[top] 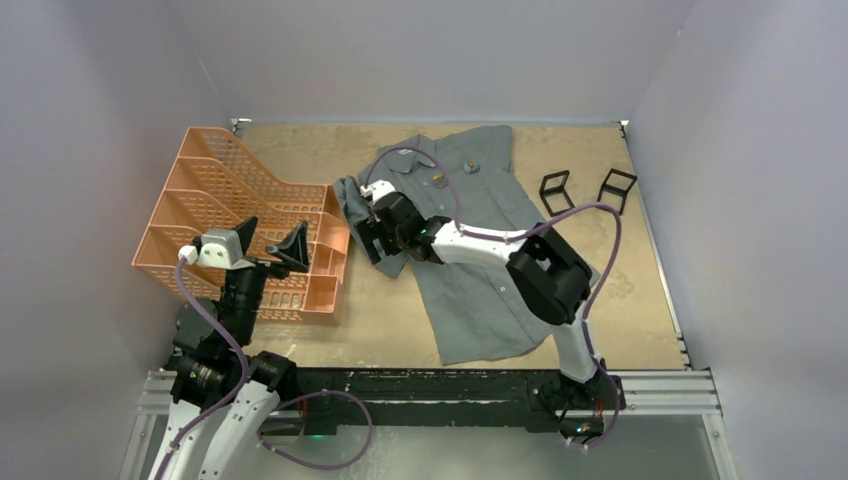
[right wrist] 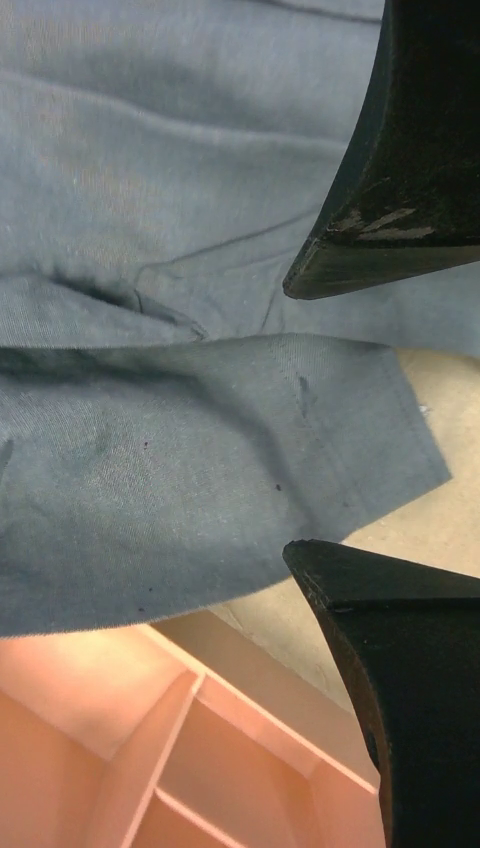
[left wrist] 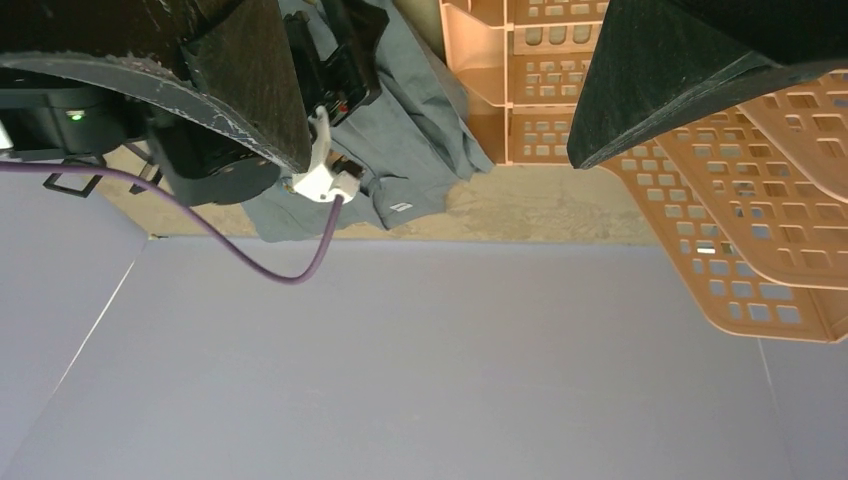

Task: Remove the brooch from the garment
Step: Move the clothes to the center of the board.

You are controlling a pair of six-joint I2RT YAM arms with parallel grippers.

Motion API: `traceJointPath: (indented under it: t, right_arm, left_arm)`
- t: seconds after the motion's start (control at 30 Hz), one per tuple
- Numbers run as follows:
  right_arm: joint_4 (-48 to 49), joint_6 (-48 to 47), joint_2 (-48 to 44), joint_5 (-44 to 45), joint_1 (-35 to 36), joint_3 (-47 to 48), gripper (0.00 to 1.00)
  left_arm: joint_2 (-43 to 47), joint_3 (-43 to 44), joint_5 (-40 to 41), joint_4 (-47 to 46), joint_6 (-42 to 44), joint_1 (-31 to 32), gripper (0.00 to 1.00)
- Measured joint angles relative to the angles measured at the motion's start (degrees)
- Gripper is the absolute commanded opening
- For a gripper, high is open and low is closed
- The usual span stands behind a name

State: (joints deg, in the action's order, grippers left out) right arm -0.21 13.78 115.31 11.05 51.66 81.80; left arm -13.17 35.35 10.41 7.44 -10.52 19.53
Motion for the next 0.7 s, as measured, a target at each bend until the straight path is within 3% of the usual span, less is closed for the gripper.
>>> traceJointPath:
  t: [0.17, 0.3, 0.4, 0.7]
  right_arm:
    - [-0.90, -0.72, 6.27, 1.11, 0.31, 4.17, 0.96]
    - [-0.98, -1.11, 9.77, 3.02, 0.28, 6.60, 0.92]
    - [-1.11, -1.40, 11.69, 5.27, 0.33, 9.25, 0.81]
    - [-0.79, -0.79, 12.55, 8.09, -2.43, 10.23, 0.33]
  left_arm:
    - [-0.02, 0.00, 0.28, 0.04, 0.00, 0.04, 0.98]
    - [-0.02, 0.00, 0.31, 0.13, 0.00, 0.07, 0.98]
    - [0.00, 0.00, 0.35, 0.37, -0.02, 0.11, 0.98]
    - [-0.02, 0.00, 0.55, 0.55, -0.02, 0.15, 0.98]
